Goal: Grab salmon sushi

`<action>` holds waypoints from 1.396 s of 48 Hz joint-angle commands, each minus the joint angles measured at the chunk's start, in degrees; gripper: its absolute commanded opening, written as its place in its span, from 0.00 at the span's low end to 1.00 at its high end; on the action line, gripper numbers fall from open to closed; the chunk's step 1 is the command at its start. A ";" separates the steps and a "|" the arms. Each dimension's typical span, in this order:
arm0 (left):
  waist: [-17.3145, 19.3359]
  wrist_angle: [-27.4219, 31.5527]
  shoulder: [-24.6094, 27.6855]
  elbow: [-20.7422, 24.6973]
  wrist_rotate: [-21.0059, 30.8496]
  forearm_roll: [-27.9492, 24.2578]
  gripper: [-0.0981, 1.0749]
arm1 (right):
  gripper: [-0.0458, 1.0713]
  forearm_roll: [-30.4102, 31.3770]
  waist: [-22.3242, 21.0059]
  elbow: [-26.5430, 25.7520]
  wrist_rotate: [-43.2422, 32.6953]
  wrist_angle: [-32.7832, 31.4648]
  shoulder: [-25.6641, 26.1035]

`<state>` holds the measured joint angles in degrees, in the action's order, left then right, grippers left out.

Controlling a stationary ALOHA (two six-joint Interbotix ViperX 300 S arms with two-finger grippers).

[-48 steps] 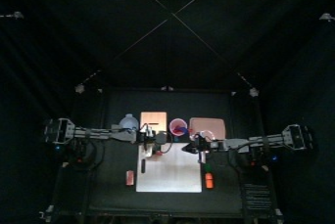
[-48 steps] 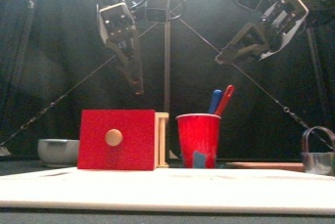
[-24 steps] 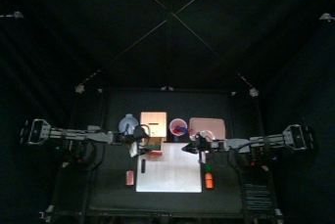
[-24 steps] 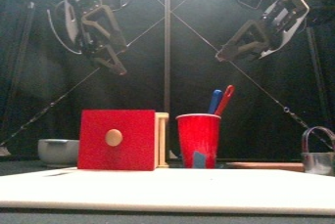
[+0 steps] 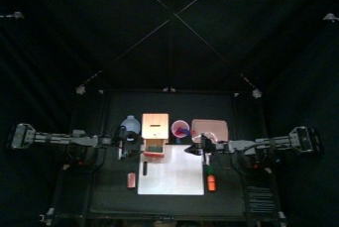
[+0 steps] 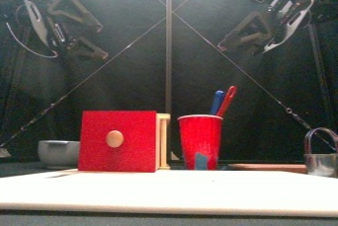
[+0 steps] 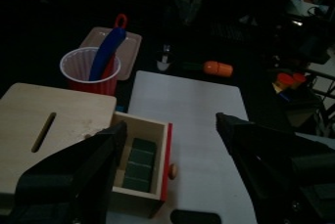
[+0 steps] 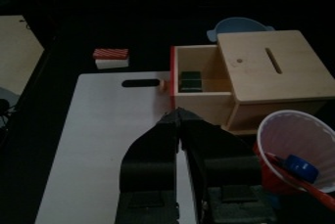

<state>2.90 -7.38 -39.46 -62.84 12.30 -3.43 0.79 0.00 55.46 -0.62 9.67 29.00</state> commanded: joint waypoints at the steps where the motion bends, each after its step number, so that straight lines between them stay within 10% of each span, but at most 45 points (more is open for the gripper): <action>1: 0.62 -0.44 -0.09 0.79 -0.09 -0.26 0.96 | 0.07 -0.18 0.18 -0.44 -0.09 0.79 0.35; 22: 3.16 3.25 0.00 1.41 0.35 4.92 0.96 | 0.07 0.09 -0.26 -1.23 0.00 0.97 0.00; 46: 3.43 45.00 16.35 25.49 2.72 7.82 0.96 | 0.07 0.44 -0.26 -0.44 0.00 0.97 -2.20; 67: -5.89 63.90 18.98 26.81 41.31 -7.21 0.96 | 0.07 0.53 -0.79 0.97 0.18 0.79 -2.81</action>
<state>-0.97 54.67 -20.48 -36.21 48.78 -8.44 1.32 -0.62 56.95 -0.62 10.11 25.84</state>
